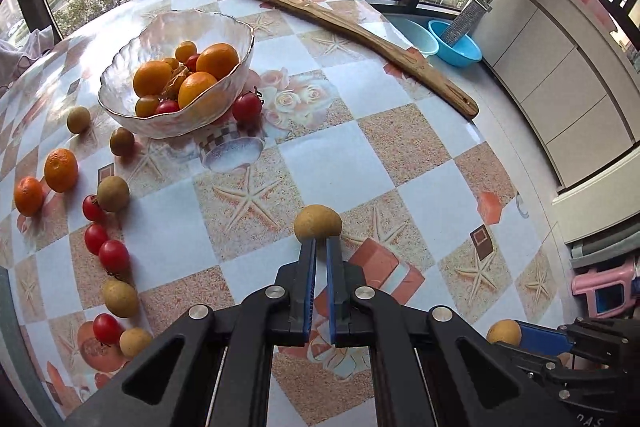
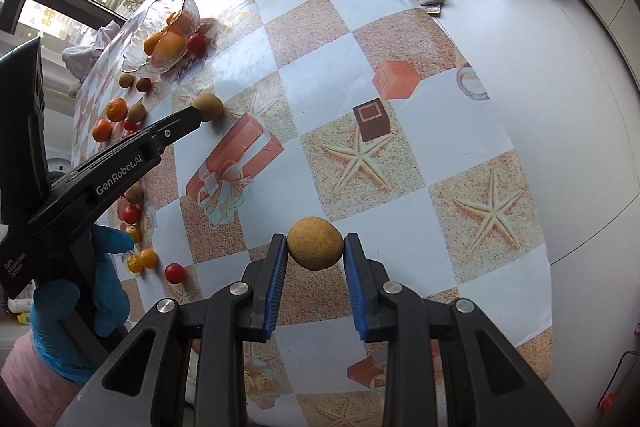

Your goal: Organize fruits

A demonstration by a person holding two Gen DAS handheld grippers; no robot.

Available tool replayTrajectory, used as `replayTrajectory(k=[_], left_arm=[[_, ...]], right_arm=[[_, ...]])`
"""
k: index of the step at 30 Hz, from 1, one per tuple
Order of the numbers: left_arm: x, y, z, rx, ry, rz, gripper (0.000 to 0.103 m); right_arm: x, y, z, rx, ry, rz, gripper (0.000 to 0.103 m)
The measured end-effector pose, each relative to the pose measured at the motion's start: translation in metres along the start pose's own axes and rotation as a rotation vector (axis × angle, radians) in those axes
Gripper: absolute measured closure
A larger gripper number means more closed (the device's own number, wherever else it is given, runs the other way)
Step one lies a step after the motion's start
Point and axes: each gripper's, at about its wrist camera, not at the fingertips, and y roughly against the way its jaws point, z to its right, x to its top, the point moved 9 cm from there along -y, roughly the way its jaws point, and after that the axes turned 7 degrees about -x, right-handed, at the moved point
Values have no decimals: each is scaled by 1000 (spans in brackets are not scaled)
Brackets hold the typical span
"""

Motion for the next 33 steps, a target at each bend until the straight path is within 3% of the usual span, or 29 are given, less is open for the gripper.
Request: replayTrajectory(k=[2, 8, 9, 10, 12, 14, 19, 27, 33], left_arm=[[-2, 3, -1, 18, -4, 2, 97], [-8, -12, 10, -82, 42, -60, 97], [-8, -12, 10, -80, 53, -59, 96], [-7, -10, 7, -54, 63, -49, 88], [-5, -4, 0, -3, 78, -9, 0], [0, 4, -1, 29, 64, 40, 1], [2, -15, 0, 87, 34, -33, 1], [9, -48, -5, 172, 60, -74, 1], [9, -50, -4, 170, 61, -87, 1]], right_arm=[[2, 0, 5, 8, -10, -4, 71], [6, -5, 12, 32, -19, -18, 71], [7, -5, 12, 35, -15, -20, 71], [8, -5, 12, 39, -12, -20, 71], [10, -3, 11, 44, -3, -16, 71], [13, -2, 10, 44, 10, -12, 71], [17, -4, 10, 55, 16, -17, 71], [20, -6, 18, 50, 19, -26, 71], [24, -3, 14, 61, 34, -18, 71]])
